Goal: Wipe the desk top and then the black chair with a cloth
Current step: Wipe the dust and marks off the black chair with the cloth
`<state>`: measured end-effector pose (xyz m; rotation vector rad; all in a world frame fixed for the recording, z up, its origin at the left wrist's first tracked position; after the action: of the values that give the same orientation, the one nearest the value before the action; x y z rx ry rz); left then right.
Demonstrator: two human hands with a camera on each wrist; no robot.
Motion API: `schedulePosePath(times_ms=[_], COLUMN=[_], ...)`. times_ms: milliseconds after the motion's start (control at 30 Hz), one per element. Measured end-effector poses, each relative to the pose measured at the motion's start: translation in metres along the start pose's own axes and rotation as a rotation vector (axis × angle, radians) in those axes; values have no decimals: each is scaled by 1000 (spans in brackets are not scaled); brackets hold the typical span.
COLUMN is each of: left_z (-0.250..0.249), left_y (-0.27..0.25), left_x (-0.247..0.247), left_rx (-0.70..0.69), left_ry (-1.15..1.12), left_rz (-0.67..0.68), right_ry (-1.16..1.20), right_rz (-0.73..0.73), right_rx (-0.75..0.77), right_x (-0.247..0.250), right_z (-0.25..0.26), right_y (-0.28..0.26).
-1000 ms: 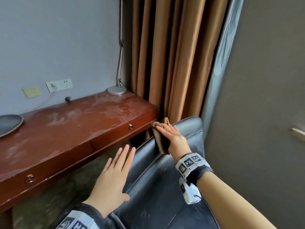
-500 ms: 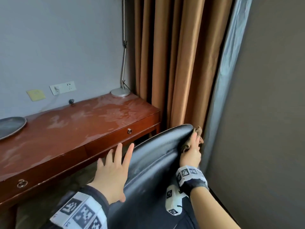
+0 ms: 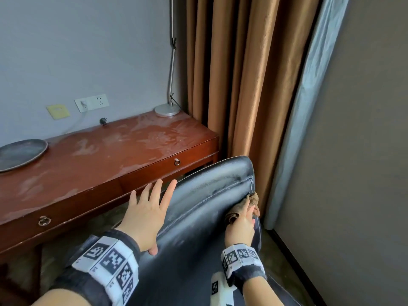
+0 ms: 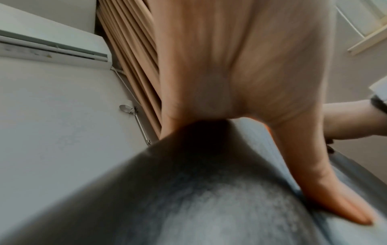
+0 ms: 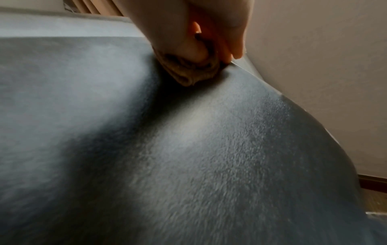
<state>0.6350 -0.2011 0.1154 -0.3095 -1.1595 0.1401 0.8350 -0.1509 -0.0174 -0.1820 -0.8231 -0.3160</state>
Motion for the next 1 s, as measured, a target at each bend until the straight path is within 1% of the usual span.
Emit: schedulePosePath(times_ms=[33, 133, 200, 233, 267, 300, 333, 400, 467, 500, 567, 633, 667, 700, 733, 800, 867, 933, 967, 1000], left_z=[0, 1, 1, 1, 1, 1, 1, 1, 2, 2, 2, 3, 3, 3, 2, 2, 2, 3, 4, 6], left_y=[-1, -3, -4, -3, -3, -2, -1, -1, -1, -2, -2, -2, -1, 0, 1, 2, 3, 1, 0, -2], left_x=[0, -1, -1, -1, -1, -1, -1, -2, -2, -3, -4, -5, -6, -6, -6, -7, -9, -9, -10, -10], left_rx=[4, 12, 11, 9, 8, 8, 9, 12, 16, 17, 22, 29, 31, 33, 34, 39, 38, 17, -11, -56], left_ry=[0, 3, -7, -10, -13, -14, -14, -10, -10, -9, -8, -6, -4, -2, -1, 6, 12, 1, -30, -79], left_rz=[-7, -33, -43, -50, -57, -61, -66, -78, -76, -72, -76, -71, -71, -71, -69, -68, -85, -105, -110, -109], right_ry=[-78, -210, -216, -195, -171, -130, -77, 16, 79, 110, 126, 82, 78, 99, 138, 268, 313, 303, 310, 320], right_rz=[-57, -104, -134, -146, -153, -157, -142, -46, 29, 19, 3, 60, 77, 58, 21, -60, -75, -61, -56, -61], right_rx=[72, 344, 508, 535, 526, 474, 392, 220, 111, 91, 99, 81, 68, 92, 158, 397, 649, 835, 898, 949], right_x=[1, -6, -9, -4, 0, 7, 13, 21, 20, 17, 10, 2, 2, 5, 7, 6, -15, -40, -47, -48], right_z=[1, 2, 1, 1, -1, -2, -3, -5, -11, -17, -37, -56, -59, -53, -41, -7, 25, 35, 32, 29], right_y=[-5, -15, -15, -9, 2, 16, 33, 65, 79, 75, 53, 28, 23, 21, 19, -1, -51, -102, -114, -114])
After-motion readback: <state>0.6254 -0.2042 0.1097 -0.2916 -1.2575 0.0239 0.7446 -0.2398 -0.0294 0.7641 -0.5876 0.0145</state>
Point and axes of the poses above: each hand's wrist, its own y-axis towards the middle knuckle, its own x-axis out of the back of the hand, z = x × y, the point moved 4 cm from there along y, towards the middle knuckle, and after that the axes turned 3 degrees about y, right-handed, at the moved point
